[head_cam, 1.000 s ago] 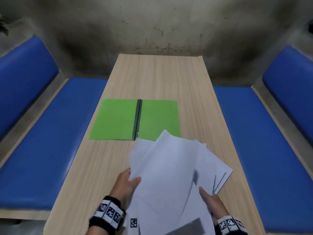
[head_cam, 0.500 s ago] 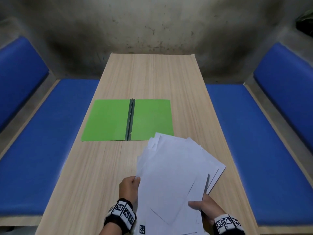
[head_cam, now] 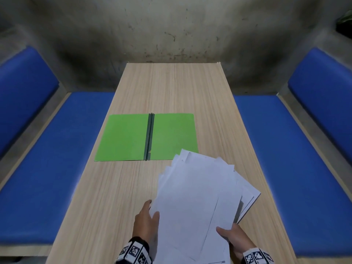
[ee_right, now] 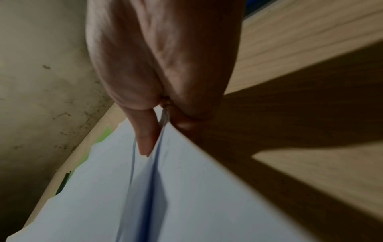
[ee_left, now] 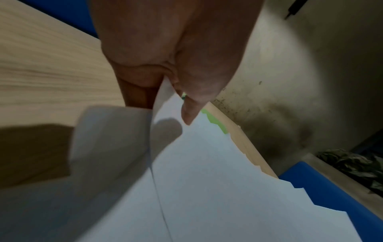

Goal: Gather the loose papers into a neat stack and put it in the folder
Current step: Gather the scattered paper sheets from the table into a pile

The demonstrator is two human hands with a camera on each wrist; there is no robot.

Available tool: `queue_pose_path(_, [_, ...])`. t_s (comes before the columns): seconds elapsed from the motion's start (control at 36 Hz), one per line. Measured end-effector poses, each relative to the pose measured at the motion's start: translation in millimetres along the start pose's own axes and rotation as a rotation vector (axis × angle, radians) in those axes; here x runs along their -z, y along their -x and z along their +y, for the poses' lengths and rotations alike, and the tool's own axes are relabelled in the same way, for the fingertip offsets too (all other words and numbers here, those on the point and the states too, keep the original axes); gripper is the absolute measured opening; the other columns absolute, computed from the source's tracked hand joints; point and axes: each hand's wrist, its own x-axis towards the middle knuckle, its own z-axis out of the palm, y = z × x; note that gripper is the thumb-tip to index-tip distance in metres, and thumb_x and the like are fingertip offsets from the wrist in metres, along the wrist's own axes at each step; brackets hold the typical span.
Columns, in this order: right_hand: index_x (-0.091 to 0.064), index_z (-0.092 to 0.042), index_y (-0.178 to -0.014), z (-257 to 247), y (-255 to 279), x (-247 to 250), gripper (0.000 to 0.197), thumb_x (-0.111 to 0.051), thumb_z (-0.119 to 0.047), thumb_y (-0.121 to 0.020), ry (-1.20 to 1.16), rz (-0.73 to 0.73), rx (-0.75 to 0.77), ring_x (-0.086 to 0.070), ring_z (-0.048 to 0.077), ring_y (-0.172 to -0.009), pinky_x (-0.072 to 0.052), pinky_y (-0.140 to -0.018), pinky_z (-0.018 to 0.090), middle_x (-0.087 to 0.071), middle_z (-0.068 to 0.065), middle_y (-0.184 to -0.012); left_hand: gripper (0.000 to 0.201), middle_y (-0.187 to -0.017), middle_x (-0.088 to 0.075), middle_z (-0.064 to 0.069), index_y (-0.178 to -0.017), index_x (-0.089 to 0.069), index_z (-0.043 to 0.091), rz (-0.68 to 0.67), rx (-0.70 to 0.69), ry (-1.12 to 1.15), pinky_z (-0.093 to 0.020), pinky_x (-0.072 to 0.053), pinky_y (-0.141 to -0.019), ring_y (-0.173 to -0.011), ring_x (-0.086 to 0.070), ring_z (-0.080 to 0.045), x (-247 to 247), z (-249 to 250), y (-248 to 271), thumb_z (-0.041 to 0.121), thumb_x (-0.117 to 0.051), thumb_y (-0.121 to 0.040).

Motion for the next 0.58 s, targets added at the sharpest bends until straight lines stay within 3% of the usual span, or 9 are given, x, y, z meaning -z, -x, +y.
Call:
queue_pose_path(0.08, [-0.061,-0.007,-0.111,-8,4,2,0.026,-0.064,0.002,-0.086,-0.027,-0.053,-0.033,-0.067,0.026,-0.1,-0.053,-0.078,0.03,-0.072,0.007,-0.103,0.04,-0.136,-0.057,-0.012,-0.141,-0.049,0.012,0.02,-0.004,0.065,-0.026,-0.042,-0.102,-0.125,-0.054,-0.024,-1,6,-9,0.011,-0.047,-0.101])
queue_pose_path(0.17, [-0.064,-0.001,-0.112,-13,4,6,0.03,-0.061,0.009,-0.084,-0.075,-0.091,-0.07,-0.067,0.035,-0.103,-0.053,-0.088,0.042,-0.074,0.016,-0.107,0.039,-0.089,-0.066,0.003,-0.101,-0.066,0.03,0.015,-0.075,0.053,-0.004,-0.045,-0.065,-0.079,-0.059,-0.012,-1,9,-22,-0.002,-0.043,-0.098])
queue_pose_path(0.22, [-0.066,0.007,-0.103,-15,4,7,0.034,-0.062,0.007,-0.069,-0.121,-0.077,-0.112,-0.068,0.039,-0.095,-0.053,-0.09,0.045,-0.073,0.023,-0.1,0.043,-0.079,-0.058,0.016,-0.094,-0.06,0.031,-0.041,-0.094,0.031,0.0,-0.043,-0.058,-0.073,-0.054,-0.008,-1,10,-30,-0.008,-0.042,-0.096])
queue_pose_path(0.28, [-0.063,0.006,-0.086,-20,7,5,0.034,-0.064,-0.004,-0.053,-0.162,-0.013,-0.173,-0.062,0.033,-0.077,-0.05,-0.073,0.037,-0.066,0.019,-0.086,0.046,-0.09,-0.061,0.019,-0.109,-0.062,0.028,-0.097,-0.096,-0.021,0.0,-0.046,-0.068,-0.085,-0.06,-0.009,-4,11,-34,-0.011,-0.043,-0.094])
queue_pose_path(0.31, [-0.062,0.003,-0.085,-22,8,3,0.039,-0.069,-0.011,-0.049,-0.19,0.01,-0.191,-0.058,0.03,-0.077,-0.047,-0.072,0.035,-0.063,0.015,-0.087,0.047,-0.104,-0.066,0.013,-0.12,-0.062,0.022,-0.112,-0.089,-0.053,-0.005,-0.048,-0.082,-0.1,-0.063,-0.013,-6,9,-36,-0.011,-0.044,-0.093])
queue_pose_path(0.36, [-0.067,-0.004,-0.093,-27,7,-1,0.045,-0.081,-0.026,-0.056,-0.233,-0.005,-0.173,-0.059,0.027,-0.094,-0.045,-0.085,0.037,-0.067,0.008,-0.097,0.05,-0.135,-0.059,-0.002,-0.138,-0.052,0.009,-0.117,-0.103,-0.097,-0.019,-0.04,-0.107,-0.126,-0.055,-0.018,-11,8,-39,-0.012,-0.046,-0.093])
queue_pose_path(0.42, [-0.068,-0.012,-0.096,-32,9,-6,0.032,-0.078,-0.034,-0.075,-0.253,-0.027,-0.143,-0.062,0.021,-0.103,-0.049,-0.09,0.038,-0.074,-0.001,-0.094,0.053,-0.136,-0.056,0.003,-0.141,-0.048,0.007,-0.136,-0.131,-0.118,-0.014,-0.035,-0.106,-0.127,-0.052,-0.013,-15,8,-36,-0.013,-0.043,-0.092])
queue_pose_path(0.47, [-0.069,-0.011,-0.095,-39,13,-11,0.036,-0.077,-0.039,-0.074,-0.224,-0.011,-0.123,-0.069,0.019,-0.093,-0.054,-0.078,0.035,-0.078,-0.003,-0.084,0.054,-0.126,-0.058,0.009,-0.143,-0.046,0.009,-0.178,-0.158,-0.147,-0.008,-0.037,-0.1,-0.12,-0.054,-0.011,-21,10,-30,-0.012,-0.039,-0.093])
queue_pose_path(0.58, [-0.067,-0.001,-0.104,-40,13,-16,0.04,-0.082,-0.021,-0.073,-0.115,0.043,-0.04,-0.072,0.017,-0.085,-0.057,-0.06,0.021,-0.075,0.01,-0.099,0.048,-0.126,-0.051,-0.009,-0.146,-0.035,0.004,-0.203,-0.202,-0.317,-0.024,-0.043,-0.1,-0.106,-0.049,-0.019,-34,6,-22,0.005,-0.034,-0.098])
